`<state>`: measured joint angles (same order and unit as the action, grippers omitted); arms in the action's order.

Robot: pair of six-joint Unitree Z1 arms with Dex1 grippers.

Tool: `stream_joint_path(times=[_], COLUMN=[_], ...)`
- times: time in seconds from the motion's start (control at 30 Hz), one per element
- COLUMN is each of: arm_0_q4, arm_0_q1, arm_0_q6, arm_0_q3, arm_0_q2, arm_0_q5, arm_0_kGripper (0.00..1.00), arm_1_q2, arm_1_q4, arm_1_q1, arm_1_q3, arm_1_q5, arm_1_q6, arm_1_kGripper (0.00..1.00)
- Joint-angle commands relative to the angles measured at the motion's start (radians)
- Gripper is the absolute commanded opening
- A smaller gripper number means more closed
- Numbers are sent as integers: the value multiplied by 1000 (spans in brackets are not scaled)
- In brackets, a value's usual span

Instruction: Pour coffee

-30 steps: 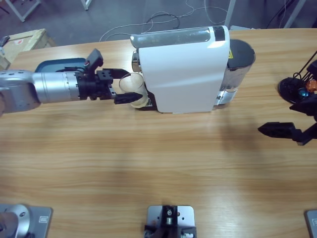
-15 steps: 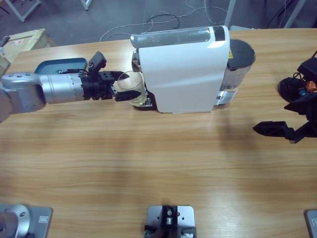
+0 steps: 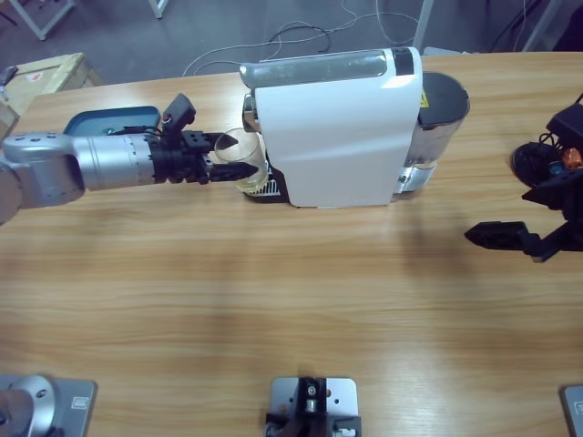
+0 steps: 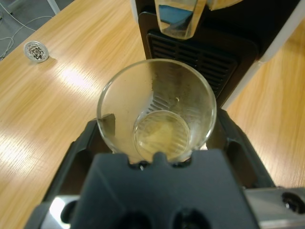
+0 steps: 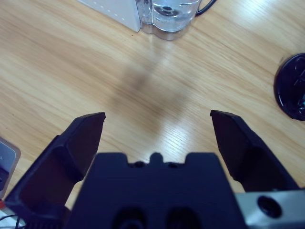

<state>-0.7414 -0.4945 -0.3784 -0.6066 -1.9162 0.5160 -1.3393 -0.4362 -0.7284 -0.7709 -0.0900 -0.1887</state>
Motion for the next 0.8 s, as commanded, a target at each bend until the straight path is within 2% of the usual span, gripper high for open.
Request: stream_joint_path(times=[0.03,0.37,0.53,0.8], arm_0_q4=[-80,-134,-149,-184], arm_0_q1=[96,348,467,500], arm_0_q6=[65,121,138,176], arm_0_q3=[116,138,98,19], arm_0_q2=[67,212,130,-53], arm_0_q5=[-146,-263,-374,-471], arm_0_kGripper=[0,0,0,0], arm_1_q2=[-22,-56,-75,-81], arm_1_q4=[8,30,36,44], arm_1_q1=[-11,-11,-12,-14], arm_1_q3=[30,24,21,16], arm_1_q5=[14,30,35,47], arm_1_q6=[-5,-5,-5,-4], arm_1_kGripper=[1000,1000,1000,1000])
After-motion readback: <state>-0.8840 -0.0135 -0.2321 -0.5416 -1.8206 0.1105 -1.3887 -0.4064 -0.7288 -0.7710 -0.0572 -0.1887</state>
